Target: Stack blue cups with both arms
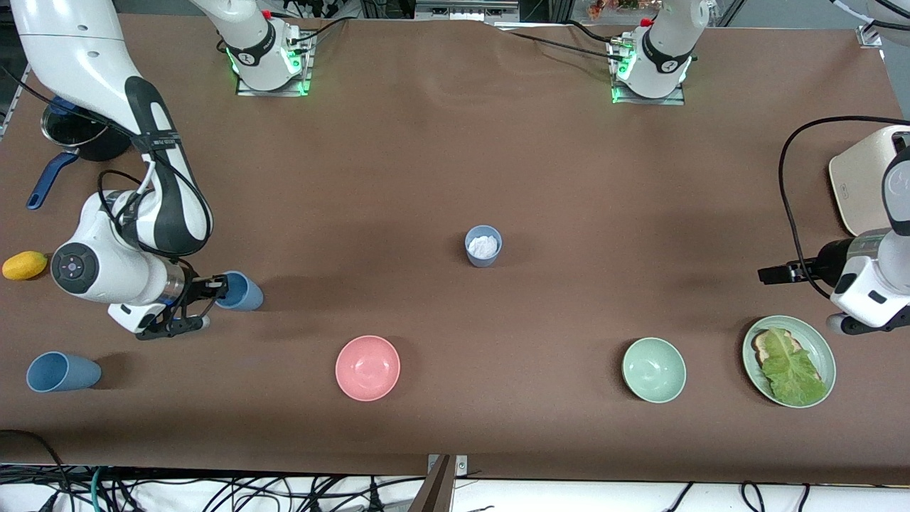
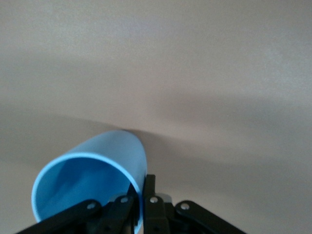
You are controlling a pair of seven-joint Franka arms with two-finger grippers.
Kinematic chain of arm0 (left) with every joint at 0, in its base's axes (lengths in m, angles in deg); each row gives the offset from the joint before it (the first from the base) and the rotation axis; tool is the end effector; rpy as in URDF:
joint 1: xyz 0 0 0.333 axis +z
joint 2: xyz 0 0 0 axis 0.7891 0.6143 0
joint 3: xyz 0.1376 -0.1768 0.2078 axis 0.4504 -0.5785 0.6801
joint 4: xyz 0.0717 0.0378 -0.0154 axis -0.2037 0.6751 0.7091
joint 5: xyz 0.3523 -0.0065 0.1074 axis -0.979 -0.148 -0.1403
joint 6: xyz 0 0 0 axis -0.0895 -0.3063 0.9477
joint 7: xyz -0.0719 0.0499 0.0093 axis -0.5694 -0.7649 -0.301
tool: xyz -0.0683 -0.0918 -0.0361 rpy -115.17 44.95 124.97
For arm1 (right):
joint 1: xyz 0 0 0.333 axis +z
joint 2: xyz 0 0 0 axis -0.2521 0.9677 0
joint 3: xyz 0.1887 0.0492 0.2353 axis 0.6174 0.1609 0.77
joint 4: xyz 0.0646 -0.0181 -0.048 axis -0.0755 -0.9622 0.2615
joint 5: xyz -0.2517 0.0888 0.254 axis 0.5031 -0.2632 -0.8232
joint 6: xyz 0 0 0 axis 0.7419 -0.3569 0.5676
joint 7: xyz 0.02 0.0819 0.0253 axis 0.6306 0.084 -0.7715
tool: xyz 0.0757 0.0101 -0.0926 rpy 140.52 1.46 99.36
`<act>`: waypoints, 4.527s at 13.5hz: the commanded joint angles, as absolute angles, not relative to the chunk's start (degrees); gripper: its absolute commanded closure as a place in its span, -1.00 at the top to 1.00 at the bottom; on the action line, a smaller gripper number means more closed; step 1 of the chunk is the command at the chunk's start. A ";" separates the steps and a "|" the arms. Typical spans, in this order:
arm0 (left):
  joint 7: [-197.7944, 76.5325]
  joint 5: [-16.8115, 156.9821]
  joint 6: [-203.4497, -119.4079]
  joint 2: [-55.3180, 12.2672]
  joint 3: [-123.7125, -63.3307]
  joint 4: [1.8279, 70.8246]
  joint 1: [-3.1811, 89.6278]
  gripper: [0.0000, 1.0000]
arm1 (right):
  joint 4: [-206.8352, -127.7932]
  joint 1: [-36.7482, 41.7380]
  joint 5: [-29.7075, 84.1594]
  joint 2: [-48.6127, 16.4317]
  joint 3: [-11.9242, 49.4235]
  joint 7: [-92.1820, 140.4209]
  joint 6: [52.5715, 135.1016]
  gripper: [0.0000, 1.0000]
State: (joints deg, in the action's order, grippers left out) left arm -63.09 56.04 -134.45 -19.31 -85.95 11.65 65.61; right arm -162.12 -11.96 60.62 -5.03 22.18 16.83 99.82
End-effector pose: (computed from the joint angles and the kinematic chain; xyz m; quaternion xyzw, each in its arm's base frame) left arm 0.6397 0.0647 0.4335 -0.9889 -0.1030 0.1072 0.0053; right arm 0.6479 0.0131 0.2511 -0.9933 -0.0975 0.0574 0.0213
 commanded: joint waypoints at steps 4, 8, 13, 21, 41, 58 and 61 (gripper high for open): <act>-61.92 55.20 -143.38 -30.94 -84.08 22.09 65.55 1.00 | -157.96 -12.05 59.68 -9.14 26.99 26.39 90.04 -1.00; -62.44 55.90 -145.35 -38.35 -79.41 27.14 58.51 1.00 | -149.95 -11.62 59.85 -9.23 37.35 47.20 81.06 -1.00; -61.83 56.79 -141.14 -44.68 -79.41 29.87 55.80 1.00 | -144.51 0.47 65.02 -7.22 42.74 72.69 82.01 -1.00; -57.81 63.38 -139.54 -45.83 -74.67 29.95 53.94 1.00 | -135.09 16.41 70.30 0.25 42.13 104.37 86.66 -1.00; -56.73 63.11 -136.55 -45.39 -73.09 27.93 51.31 1.00 | -135.26 19.85 75.31 4.39 41.16 110.10 90.36 -1.00; -56.73 62.41 -136.99 -44.51 -72.82 26.70 49.46 1.00 | -133.95 5.02 74.01 -2.19 40.55 83.71 78.07 0.51; -56.73 62.41 -136.99 -44.51 -72.82 26.70 49.46 1.00 | -134.12 -2.71 71.73 -5.27 40.37 70.31 72.62 0.98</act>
